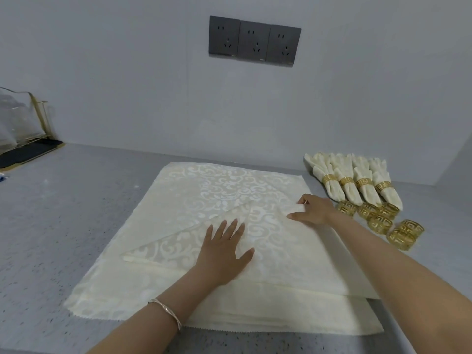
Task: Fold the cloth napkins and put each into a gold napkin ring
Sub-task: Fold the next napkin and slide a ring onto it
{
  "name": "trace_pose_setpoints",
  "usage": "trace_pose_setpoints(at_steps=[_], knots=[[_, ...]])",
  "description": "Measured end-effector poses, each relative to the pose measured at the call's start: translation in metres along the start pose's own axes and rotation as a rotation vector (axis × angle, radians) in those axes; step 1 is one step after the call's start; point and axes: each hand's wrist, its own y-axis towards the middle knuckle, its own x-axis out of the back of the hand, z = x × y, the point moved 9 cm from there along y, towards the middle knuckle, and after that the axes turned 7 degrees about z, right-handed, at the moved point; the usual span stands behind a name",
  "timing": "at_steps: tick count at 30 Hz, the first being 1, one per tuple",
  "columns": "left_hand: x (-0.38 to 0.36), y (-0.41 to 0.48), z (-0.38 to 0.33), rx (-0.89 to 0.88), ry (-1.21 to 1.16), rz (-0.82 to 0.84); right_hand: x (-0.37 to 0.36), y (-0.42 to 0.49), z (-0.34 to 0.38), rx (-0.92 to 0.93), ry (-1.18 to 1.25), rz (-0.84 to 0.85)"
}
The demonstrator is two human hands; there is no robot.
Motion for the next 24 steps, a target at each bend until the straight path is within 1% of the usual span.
trace_pose_setpoints(at_steps=[3, 6, 8, 10, 11, 13, 15, 17, 19, 21, 24], knots=[[0.002, 0.0, 0.0, 0.001, 0.003, 0.015, 0.016, -0.017, -0.022, -0.019, -0.006, -0.08], [0.004, 0.0, -0.004, -0.002, -0.022, 0.031, 0.033, -0.038, -0.048, -0.03, 0.092, -0.175], [0.006, 0.0, -0.006, 0.004, -0.027, 0.026, 0.043, -0.056, -0.049, 0.004, 0.199, -0.293], [0.006, 0.0, -0.008, 0.01, -0.029, 0.026, 0.046, -0.085, -0.035, 0.105, 0.378, -0.453], [0.006, 0.0, -0.009, 0.011, -0.035, 0.028, 0.042, -0.099, -0.022, 0.169, 0.482, -0.5], [0.006, -0.001, -0.011, 0.009, -0.04, 0.027, 0.027, -0.123, 0.008, 0.259, 0.635, -0.517], [0.007, -0.002, -0.013, 0.008, -0.029, 0.019, 0.003, -0.136, 0.036, 0.284, 0.694, -0.459], [0.007, -0.002, -0.013, 0.012, -0.02, 0.021, -0.02, -0.146, 0.061, 0.293, 0.634, -0.369], [0.008, -0.001, -0.015, 0.012, -0.017, 0.038, -0.037, -0.161, 0.086, 0.376, 0.469, -0.318], [0.01, 0.0, -0.017, 0.003, -0.011, 0.051, -0.048, -0.173, 0.103, 0.444, 0.309, -0.306], [0.008, 0.001, -0.023, -0.019, 0.001, 0.077, -0.057, -0.178, 0.109, 0.473, 0.228, -0.292]])
